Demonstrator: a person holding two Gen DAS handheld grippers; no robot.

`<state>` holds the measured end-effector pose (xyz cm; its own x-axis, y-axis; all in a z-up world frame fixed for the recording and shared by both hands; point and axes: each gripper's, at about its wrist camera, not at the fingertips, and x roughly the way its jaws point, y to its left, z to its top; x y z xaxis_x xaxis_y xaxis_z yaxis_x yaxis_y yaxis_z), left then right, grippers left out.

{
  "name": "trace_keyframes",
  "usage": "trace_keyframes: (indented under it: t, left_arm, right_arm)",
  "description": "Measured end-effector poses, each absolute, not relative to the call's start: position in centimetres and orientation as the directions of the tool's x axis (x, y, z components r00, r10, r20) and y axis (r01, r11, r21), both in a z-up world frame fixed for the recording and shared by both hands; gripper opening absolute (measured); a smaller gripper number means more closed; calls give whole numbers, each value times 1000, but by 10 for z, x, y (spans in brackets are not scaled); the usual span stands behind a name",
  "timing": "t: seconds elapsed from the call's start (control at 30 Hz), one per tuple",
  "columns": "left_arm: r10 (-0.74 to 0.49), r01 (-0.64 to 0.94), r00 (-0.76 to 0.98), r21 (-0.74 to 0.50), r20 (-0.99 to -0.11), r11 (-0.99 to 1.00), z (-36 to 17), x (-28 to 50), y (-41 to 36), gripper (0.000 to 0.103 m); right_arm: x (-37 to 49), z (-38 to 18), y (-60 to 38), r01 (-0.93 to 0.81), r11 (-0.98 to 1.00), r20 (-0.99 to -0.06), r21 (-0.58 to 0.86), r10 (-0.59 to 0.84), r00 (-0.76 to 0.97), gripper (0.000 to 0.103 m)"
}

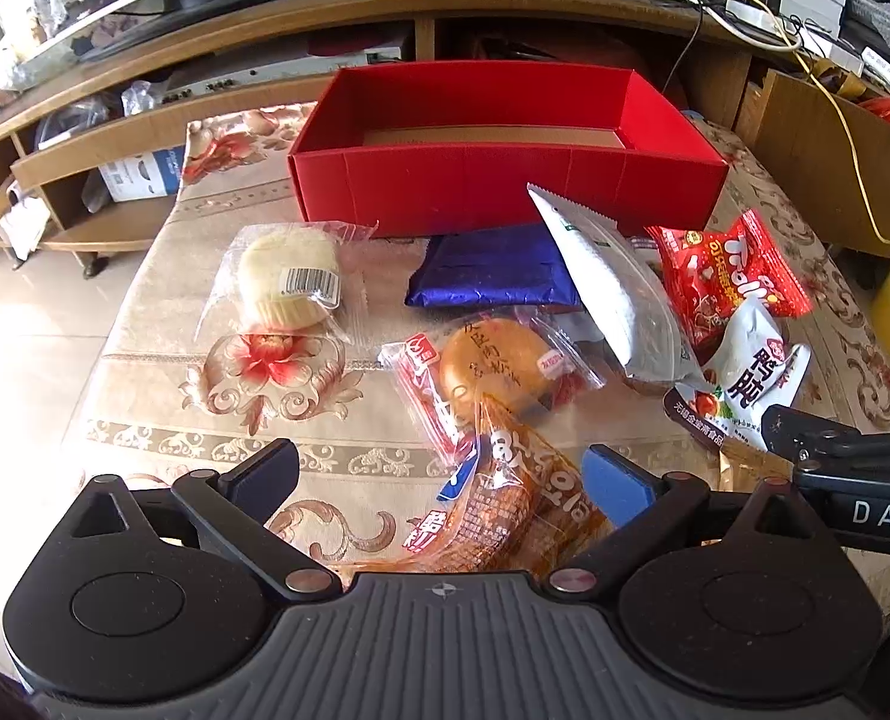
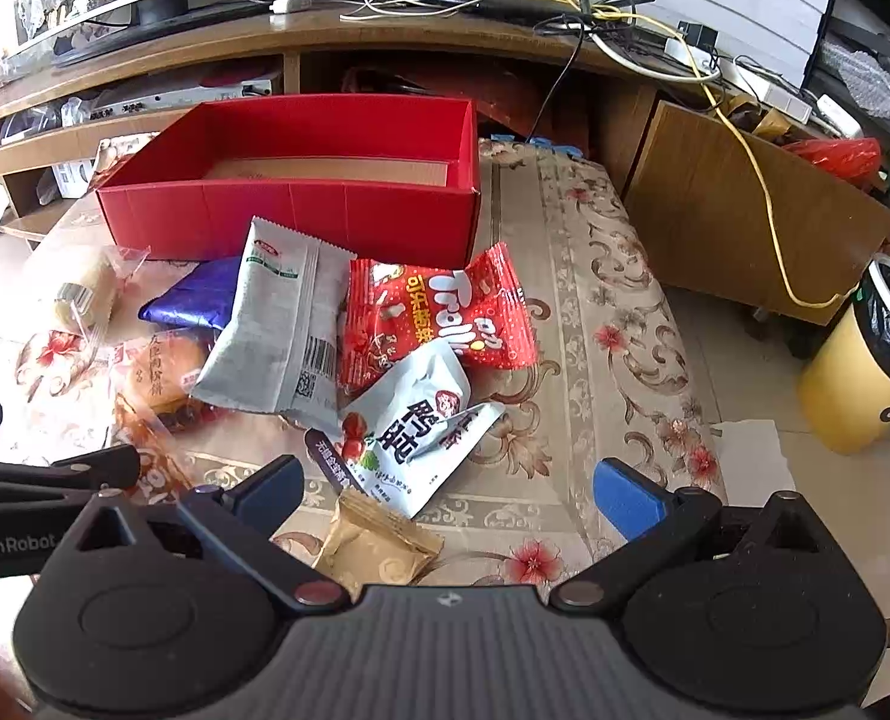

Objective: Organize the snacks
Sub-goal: 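Move both tools toward the snacks in front of the red box, then grasp the orange-brown bread bag with left tool while right tool grasps gold cake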

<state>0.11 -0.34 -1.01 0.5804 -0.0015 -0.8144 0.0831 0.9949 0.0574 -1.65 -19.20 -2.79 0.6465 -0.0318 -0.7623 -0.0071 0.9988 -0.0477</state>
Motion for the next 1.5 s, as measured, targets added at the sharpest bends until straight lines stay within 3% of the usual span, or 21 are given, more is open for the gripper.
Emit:
trace_keyframes:
  t: [1.0,1.5]
  left_arm:
    - [-24,130,540,56,-842,990,-21,3,-6,98]
    - [-119,222,464,-15,-878,975,-36,15,-2,98]
  right_arm:
    - [-12,-41,-193,-7,1000,-828,7,9,560,95]
    - [-8,-44,-203,16,997,-846,71,52,530,95]
